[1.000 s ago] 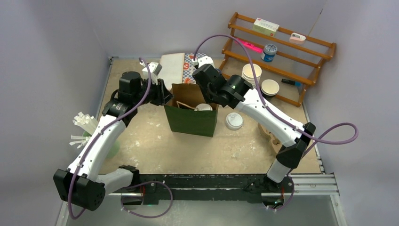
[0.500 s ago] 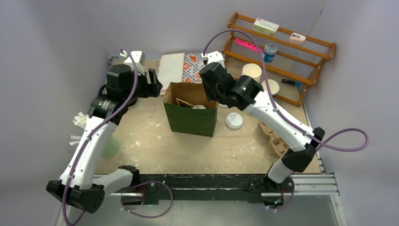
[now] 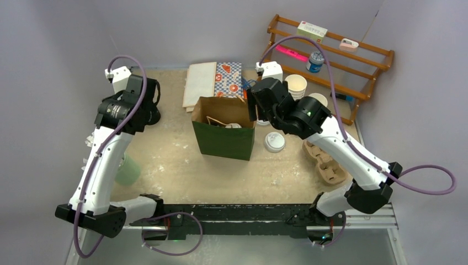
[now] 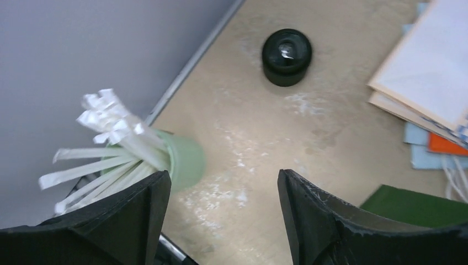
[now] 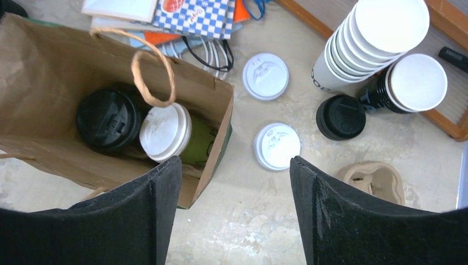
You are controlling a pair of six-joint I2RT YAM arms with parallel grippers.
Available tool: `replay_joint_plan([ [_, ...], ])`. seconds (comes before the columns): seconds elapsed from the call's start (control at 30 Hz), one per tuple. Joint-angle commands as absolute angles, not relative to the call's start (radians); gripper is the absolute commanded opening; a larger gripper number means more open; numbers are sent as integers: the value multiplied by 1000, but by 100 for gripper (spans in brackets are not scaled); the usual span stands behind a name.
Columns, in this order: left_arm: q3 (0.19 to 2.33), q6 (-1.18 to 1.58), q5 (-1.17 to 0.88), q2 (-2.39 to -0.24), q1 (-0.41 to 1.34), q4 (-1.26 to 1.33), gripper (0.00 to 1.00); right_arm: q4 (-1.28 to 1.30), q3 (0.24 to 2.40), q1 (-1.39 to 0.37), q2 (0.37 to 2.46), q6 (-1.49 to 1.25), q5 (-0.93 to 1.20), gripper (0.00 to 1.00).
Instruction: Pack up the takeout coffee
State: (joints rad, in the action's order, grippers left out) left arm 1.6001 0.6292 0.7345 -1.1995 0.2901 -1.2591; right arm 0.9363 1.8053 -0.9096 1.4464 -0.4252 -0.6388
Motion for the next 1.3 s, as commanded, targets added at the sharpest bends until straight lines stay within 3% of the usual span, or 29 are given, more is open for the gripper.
replay_joint_plan([
  [0.0, 1616, 779, 967, -1211, 282, -1430, 72, 956, 1753, -900, 1434, -481, -660, 73],
  [0.17, 1567, 852, 1086, -1231, 250, -1417, 65, 1030, 1732, -823, 1395, -590, -652, 75],
  [0.43, 1492, 729, 1129, -1264, 172, -1264, 63, 1037, 1555, -477, 1282, -612, -457, 96],
  [0.57, 1484, 753, 1158, -1296, 108, -1278, 61, 1067, 1461, -351, 1279, -650, -395, 97],
  [0.77, 1378, 659, 1118, -1271, 16, -1113, 52, 1093, 1434, -319, 1296, -648, -355, 96],
  [0.97, 1261, 545, 989, -1232, -64, -911, 31, 1097, 1471, -318, 1321, -643, -335, 95],
  [1.27, 1263, 521, 1023, -1266, -102, -900, 30, 1079, 1482, -318, 1343, -624, -308, 95],
])
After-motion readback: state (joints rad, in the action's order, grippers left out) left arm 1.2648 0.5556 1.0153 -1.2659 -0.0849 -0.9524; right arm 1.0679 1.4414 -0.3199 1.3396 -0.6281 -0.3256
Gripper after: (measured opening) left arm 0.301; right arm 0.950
